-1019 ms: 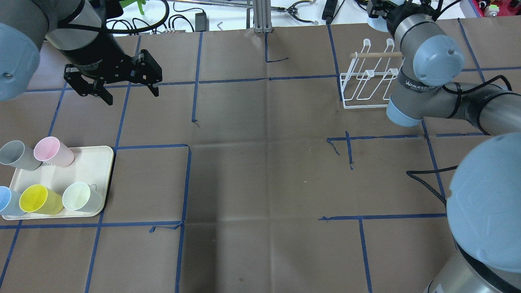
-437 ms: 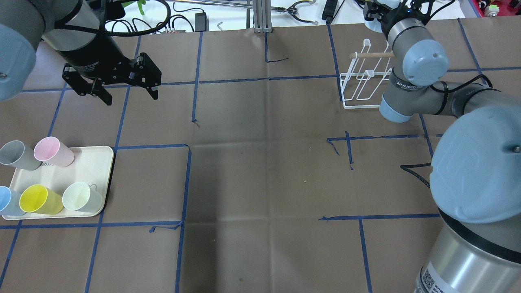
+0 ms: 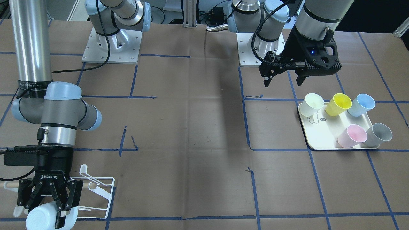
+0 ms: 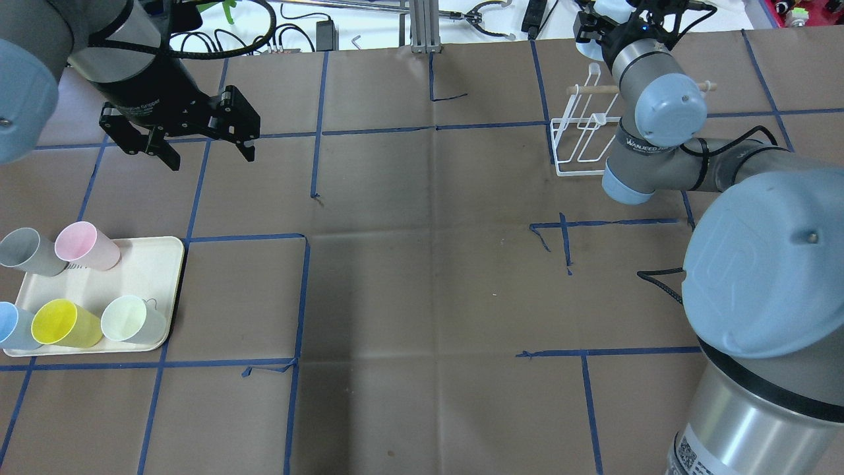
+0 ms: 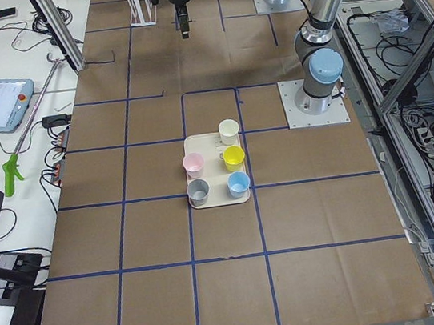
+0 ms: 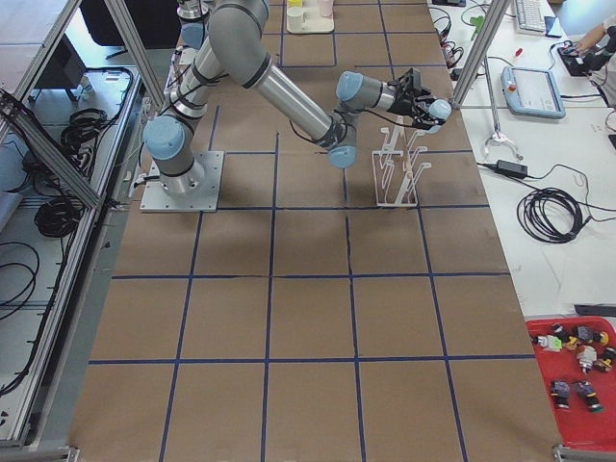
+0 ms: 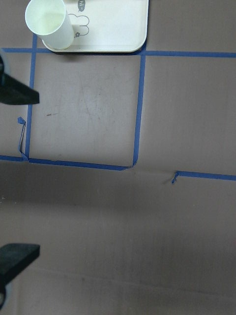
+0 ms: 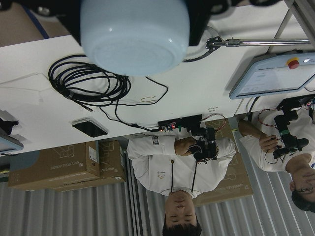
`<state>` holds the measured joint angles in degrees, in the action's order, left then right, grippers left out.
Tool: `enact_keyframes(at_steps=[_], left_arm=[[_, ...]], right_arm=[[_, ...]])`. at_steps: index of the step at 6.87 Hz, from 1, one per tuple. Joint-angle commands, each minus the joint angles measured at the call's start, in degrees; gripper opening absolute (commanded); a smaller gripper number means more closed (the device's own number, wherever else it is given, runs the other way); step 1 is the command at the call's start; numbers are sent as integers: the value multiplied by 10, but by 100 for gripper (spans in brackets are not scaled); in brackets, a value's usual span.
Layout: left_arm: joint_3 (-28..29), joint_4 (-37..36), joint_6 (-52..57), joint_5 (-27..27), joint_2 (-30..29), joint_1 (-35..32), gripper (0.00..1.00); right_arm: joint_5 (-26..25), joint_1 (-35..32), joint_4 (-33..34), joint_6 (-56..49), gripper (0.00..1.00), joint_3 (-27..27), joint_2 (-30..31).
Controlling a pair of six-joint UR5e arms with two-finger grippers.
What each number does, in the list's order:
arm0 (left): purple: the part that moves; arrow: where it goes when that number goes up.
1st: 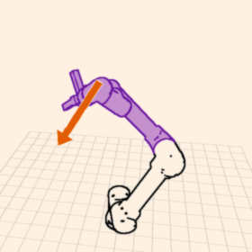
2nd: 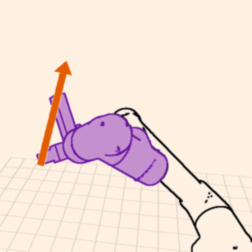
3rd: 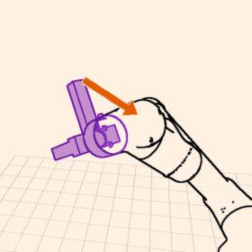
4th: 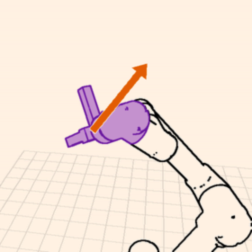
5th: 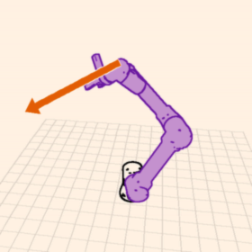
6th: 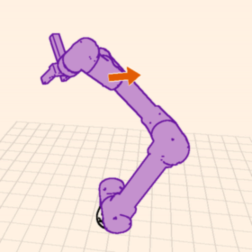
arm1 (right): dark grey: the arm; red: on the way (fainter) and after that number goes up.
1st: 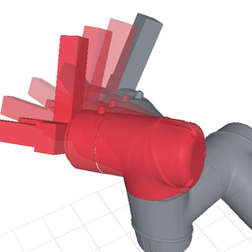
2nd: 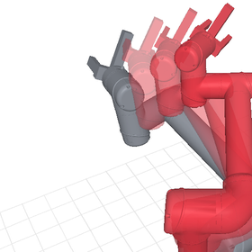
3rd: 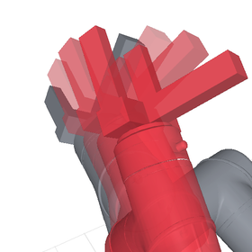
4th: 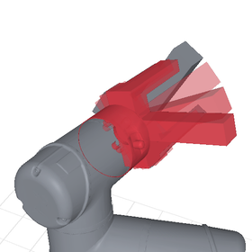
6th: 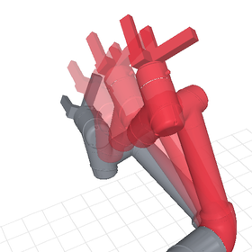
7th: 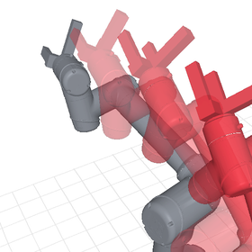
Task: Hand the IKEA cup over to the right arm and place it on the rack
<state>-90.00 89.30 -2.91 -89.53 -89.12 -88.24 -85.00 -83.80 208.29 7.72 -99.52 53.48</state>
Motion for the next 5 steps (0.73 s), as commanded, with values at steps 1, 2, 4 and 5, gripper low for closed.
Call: enact_keyframes(at_steps=[1, 2, 4, 5], left_arm=[[0, -1, 0, 0, 0, 0, 100], [0, -1, 0, 1, 1, 0, 100], [0, -2, 0, 1, 1, 0, 100], [0, -3, 0, 1, 1, 0, 100]], right_arm=[[-2, 0, -1, 0, 8, -13, -2], [-1, 0, -1, 0, 8, -19, -5], [-1, 0, 1, -2, 9, -34, -10], [-2, 0, 0, -4, 20, -38, -7]])
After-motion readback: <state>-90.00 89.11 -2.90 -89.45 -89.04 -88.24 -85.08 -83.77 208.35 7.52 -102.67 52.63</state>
